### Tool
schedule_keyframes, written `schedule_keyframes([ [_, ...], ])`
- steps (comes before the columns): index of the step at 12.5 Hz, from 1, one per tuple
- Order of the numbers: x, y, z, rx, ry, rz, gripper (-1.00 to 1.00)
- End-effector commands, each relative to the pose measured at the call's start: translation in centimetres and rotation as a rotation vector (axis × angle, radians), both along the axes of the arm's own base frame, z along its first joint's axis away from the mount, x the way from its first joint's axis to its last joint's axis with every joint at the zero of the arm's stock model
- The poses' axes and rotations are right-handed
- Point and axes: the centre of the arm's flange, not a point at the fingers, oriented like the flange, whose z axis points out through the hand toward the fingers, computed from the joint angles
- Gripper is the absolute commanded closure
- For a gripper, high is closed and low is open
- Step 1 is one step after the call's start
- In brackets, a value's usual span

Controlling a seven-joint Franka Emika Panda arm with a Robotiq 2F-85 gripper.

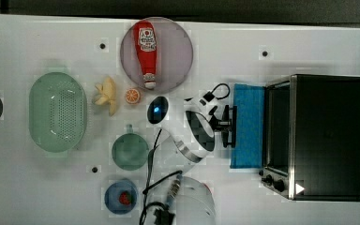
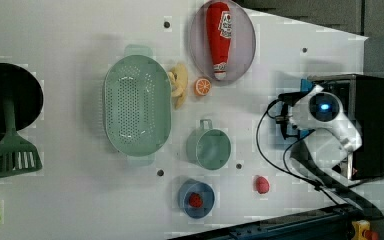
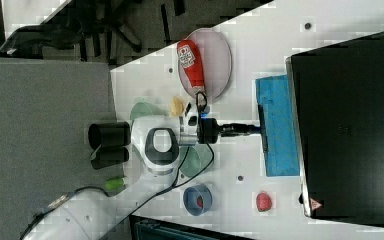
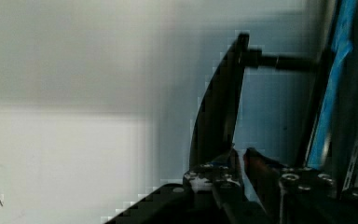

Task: Flap open oven.

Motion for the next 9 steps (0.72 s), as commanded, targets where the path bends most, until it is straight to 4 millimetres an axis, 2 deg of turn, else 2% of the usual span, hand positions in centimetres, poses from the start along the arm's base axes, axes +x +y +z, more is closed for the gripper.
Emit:
schedule_keyframes([
  [1,0.5,1.2,-1.2,-0.077,-0.068,-0.065,0.65],
  [3,0.5,2.4,-2.7,-0.089,-0.047,-0.036,0.65],
  [5,0.5,2.7,-3.6,-0.096,-0.036,-0.026,0.65],
  [7,0.6,2.6,-3.5,-0.093,-0.041,-0.027,0.65],
  [9,1.6,2.7,-2.0,-0.057,-0.090,-0.036,0.65],
])
